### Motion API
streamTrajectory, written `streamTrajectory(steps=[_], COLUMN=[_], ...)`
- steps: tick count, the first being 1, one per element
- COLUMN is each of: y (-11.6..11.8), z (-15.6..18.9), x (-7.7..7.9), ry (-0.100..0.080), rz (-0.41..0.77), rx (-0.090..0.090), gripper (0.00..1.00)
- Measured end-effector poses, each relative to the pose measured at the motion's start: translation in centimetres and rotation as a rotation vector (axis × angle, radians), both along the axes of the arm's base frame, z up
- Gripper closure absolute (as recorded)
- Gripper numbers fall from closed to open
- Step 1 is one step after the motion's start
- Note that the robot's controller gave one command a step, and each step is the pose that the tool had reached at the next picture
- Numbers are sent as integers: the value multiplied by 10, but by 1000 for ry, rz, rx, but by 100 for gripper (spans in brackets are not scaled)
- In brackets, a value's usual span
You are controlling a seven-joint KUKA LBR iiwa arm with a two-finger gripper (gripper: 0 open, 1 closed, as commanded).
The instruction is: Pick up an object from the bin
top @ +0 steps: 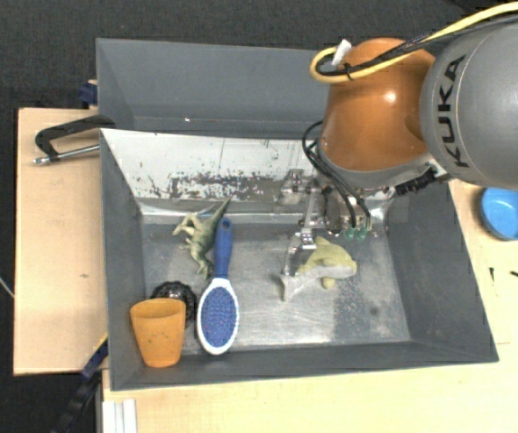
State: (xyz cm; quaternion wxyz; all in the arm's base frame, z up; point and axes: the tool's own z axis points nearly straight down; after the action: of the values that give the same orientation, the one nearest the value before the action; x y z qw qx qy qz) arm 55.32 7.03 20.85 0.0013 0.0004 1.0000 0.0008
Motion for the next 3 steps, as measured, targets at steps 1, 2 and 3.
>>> streamTrajectory(steps=[1,2,3], y=[60,97,107], z=[-135,-97,-113], x=[16,46,26], ry=[-7,0,-8], rz=[-29,41,131], rx=[-16,-12,-19], gripper=[0,0,0])
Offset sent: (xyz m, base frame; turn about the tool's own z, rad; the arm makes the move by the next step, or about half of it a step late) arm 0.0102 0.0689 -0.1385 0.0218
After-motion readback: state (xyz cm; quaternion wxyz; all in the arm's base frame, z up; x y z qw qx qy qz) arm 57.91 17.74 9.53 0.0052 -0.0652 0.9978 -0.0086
